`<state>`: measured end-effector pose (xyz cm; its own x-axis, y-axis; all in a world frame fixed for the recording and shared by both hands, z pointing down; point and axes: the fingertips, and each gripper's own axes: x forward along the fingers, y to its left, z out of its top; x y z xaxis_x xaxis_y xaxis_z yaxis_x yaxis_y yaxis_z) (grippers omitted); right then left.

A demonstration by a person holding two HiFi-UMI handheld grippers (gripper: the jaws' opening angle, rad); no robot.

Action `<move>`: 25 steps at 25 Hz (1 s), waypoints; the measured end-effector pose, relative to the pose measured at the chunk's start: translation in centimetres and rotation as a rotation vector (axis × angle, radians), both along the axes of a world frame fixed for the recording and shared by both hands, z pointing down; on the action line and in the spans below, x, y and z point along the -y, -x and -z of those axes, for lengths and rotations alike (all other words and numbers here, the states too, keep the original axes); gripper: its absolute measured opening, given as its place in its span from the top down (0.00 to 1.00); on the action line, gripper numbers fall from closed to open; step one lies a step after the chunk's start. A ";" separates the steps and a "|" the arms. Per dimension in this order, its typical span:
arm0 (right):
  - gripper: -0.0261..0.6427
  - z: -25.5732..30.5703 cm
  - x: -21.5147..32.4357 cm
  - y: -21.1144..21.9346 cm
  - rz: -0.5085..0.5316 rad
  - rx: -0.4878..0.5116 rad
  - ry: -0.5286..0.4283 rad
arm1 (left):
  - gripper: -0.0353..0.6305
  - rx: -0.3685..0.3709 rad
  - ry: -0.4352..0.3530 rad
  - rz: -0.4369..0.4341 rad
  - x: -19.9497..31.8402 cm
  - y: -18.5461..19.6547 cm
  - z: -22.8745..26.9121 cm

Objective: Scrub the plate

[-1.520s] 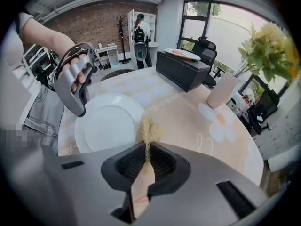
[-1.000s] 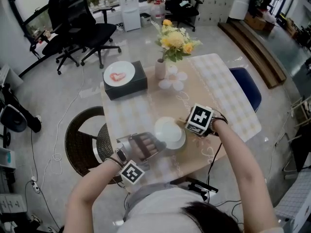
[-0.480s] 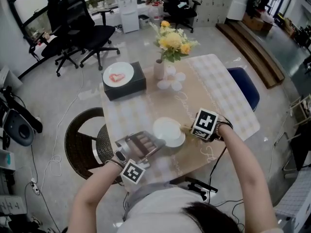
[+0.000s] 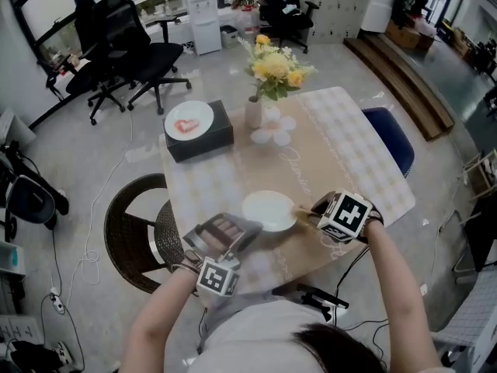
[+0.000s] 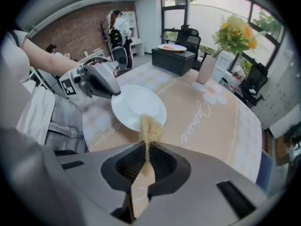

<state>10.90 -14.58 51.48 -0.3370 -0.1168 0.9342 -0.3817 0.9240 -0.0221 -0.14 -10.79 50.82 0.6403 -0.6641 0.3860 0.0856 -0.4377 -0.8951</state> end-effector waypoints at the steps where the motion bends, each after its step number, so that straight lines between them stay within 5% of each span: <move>1: 0.91 0.5 0.2 0.0 -0.039 0.041 -0.015 | 0.92 -0.029 0.014 0.022 0.3 0.1 0.2; 7: 0.91 2.9 1.5 -0.1 -0.270 0.255 -0.129 | 0.92 -0.183 0.079 0.138 1.9 0.7 1.9; 18: 0.91 5.7 3.6 -1.0 -0.580 0.441 -0.298 | 0.92 -0.380 0.222 0.258 3.0 2.1 4.1; 25: 0.91 6.1 3.9 -1.9 -0.737 0.517 -0.333 | 0.92 -0.677 0.441 0.357 4.5 3.8 5.8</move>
<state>12.83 -18.51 45.43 -0.4339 -0.6969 0.5710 -0.8861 0.4446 -0.1307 -3.95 -15.28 45.00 0.6072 -0.7483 0.2671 -0.6098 -0.6544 -0.4470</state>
